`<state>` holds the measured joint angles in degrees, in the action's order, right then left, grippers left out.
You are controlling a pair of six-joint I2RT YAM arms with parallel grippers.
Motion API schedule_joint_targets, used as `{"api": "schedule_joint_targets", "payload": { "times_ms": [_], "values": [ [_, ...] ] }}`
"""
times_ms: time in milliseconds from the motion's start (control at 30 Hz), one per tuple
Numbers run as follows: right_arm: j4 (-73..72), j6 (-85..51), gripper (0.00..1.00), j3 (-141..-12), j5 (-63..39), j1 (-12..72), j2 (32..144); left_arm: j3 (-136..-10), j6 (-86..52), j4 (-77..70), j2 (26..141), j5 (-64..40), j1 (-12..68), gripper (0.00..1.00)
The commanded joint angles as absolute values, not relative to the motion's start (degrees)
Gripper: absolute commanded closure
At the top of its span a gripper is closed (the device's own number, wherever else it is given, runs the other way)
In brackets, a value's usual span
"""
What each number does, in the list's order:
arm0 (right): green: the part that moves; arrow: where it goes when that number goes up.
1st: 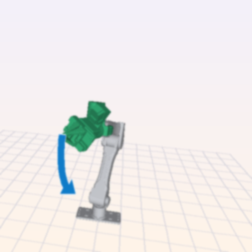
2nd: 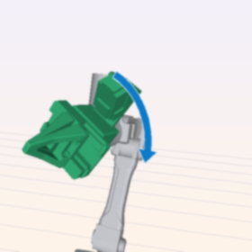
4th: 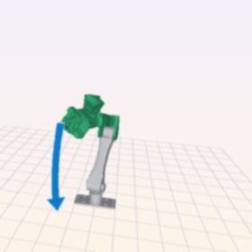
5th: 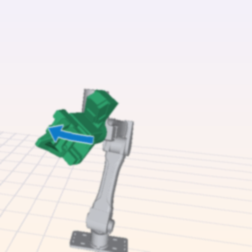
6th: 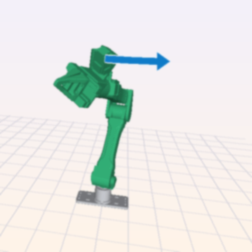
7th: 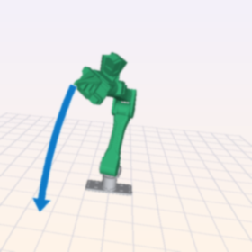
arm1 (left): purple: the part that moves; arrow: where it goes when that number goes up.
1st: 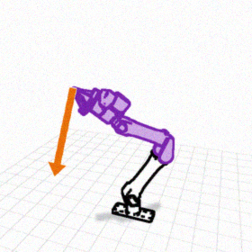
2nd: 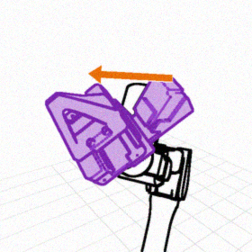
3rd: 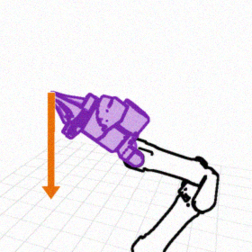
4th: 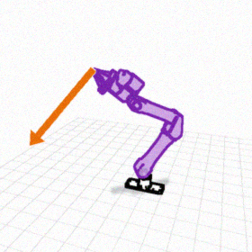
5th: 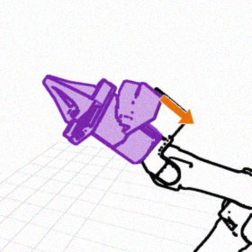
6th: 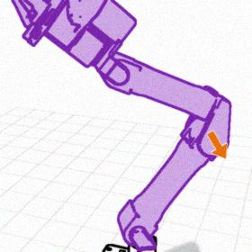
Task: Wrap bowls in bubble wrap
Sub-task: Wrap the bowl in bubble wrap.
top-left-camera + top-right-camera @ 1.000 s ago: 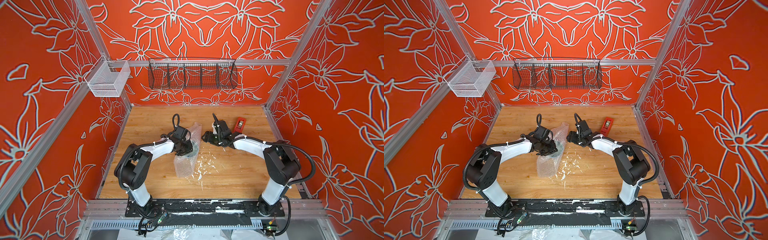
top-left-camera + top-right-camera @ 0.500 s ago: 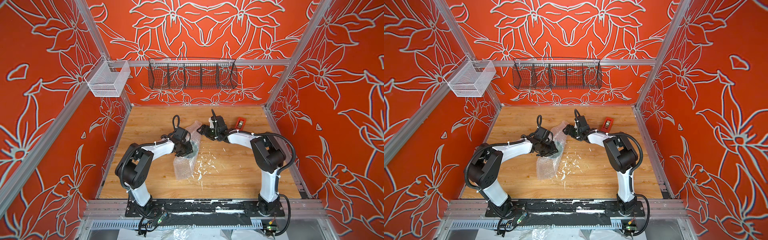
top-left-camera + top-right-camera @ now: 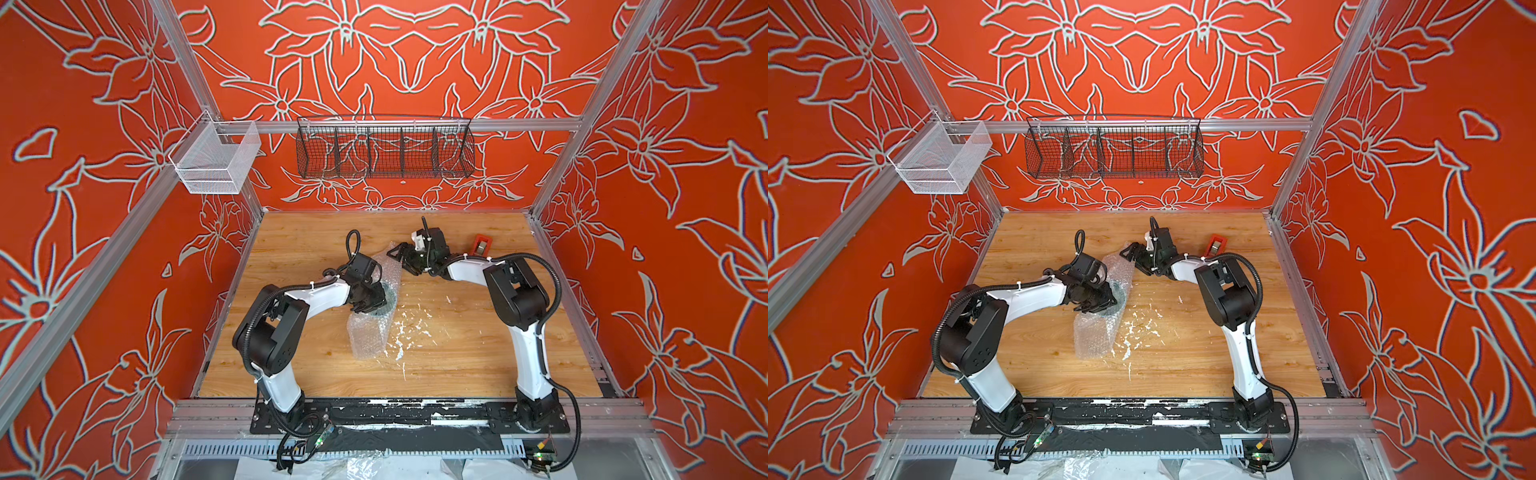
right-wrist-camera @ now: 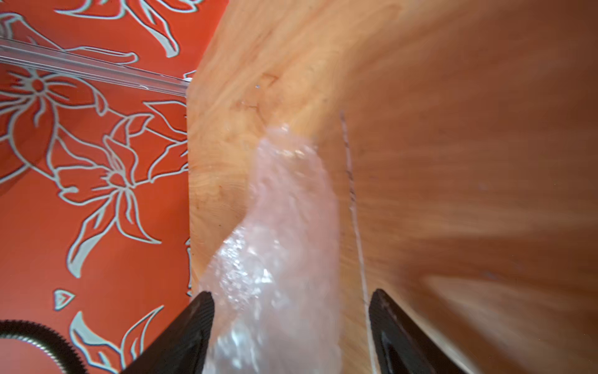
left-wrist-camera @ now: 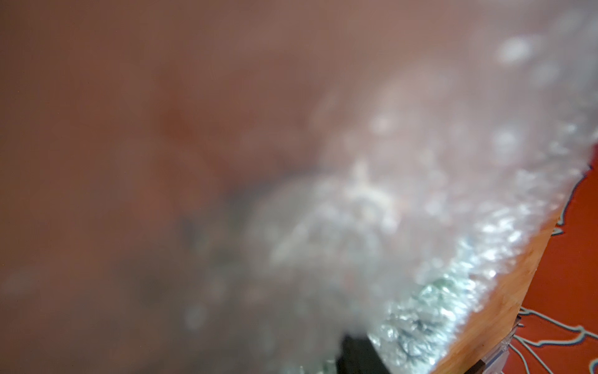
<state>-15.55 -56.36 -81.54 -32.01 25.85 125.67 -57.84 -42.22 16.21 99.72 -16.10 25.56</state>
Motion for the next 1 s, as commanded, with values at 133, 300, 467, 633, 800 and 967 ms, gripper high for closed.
{"api": "schedule_joint_targets", "payload": {
  "times_ms": [133, 300, 467, 633, 800, 967],
  "values": [
    [-12.4, -57.0, 0.24, -87.1, -35.6, 25.6, 129.3, -58.2, -41.8, 21.5, 102.9, -13.6, 25.9, 0.69],
    [-8.8, -54.4, 0.28, -90.4, -36.5, 25.4, 131.3, -59.1, -41.7, 22.9, 103.4, -13.1, 26.3, 0.7],
    [-7.8, -52.5, 0.41, -92.8, -38.8, 24.9, 132.6, -59.2, -41.9, 23.9, 103.5, -12.5, 26.5, 0.7],
    [-12.2, -52.6, 0.62, -92.4, -44.9, 24.2, 131.7, -58.7, -42.0, 24.3, 103.4, -12.0, 26.5, 0.7],
    [-15.5, -53.0, 0.8, -90.1, -50.2, 24.2, 128.9, -58.4, -42.2, 24.6, 103.2, -11.8, 26.5, 0.7],
    [-21.3, -55.4, 0.92, -84.5, -54.5, 24.3, 125.0, -58.1, -42.3, 24.6, 102.6, -11.8, 26.5, 0.7]
  ]
}}
